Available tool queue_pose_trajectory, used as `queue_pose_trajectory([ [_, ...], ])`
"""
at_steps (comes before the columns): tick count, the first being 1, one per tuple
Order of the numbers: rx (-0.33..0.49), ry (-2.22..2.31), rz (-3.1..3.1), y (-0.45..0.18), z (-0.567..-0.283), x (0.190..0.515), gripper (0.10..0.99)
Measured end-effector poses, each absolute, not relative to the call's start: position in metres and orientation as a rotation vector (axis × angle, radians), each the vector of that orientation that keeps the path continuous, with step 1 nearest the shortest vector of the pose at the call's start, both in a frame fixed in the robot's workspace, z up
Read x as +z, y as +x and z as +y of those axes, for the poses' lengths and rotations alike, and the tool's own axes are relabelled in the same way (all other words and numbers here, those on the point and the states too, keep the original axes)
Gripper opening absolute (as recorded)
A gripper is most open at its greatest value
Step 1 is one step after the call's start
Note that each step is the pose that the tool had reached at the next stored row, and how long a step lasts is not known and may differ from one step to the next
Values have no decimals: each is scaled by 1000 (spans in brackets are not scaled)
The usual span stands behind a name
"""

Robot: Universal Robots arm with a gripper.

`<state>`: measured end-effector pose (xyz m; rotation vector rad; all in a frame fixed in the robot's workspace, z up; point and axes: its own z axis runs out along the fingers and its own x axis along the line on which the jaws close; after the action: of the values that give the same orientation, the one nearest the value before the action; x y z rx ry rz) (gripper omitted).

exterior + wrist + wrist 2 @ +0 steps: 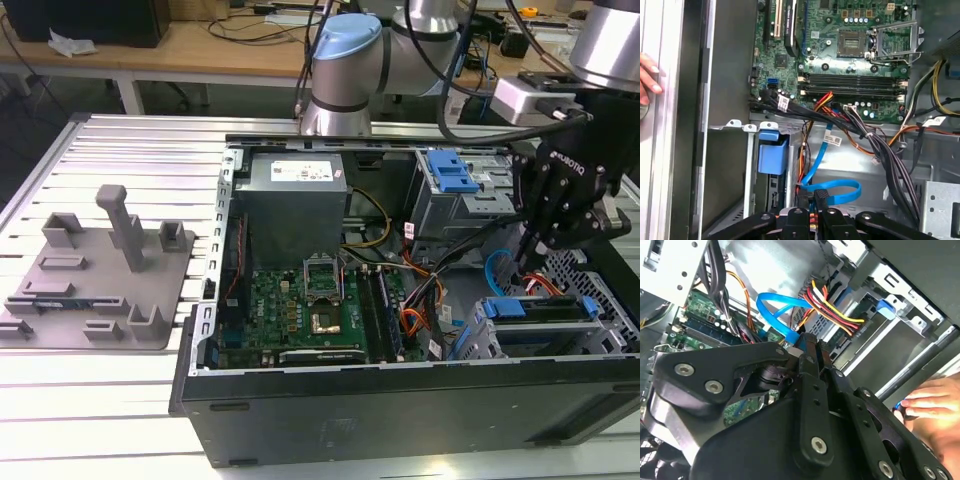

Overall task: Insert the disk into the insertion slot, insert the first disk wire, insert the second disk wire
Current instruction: 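Insert the second disk wire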

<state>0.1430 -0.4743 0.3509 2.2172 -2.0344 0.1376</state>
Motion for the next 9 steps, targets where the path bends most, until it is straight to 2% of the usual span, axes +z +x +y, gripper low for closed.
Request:
queue_pose_trajectory([
  [9, 68, 2219, -2050, 157, -482, 351, 161],
])
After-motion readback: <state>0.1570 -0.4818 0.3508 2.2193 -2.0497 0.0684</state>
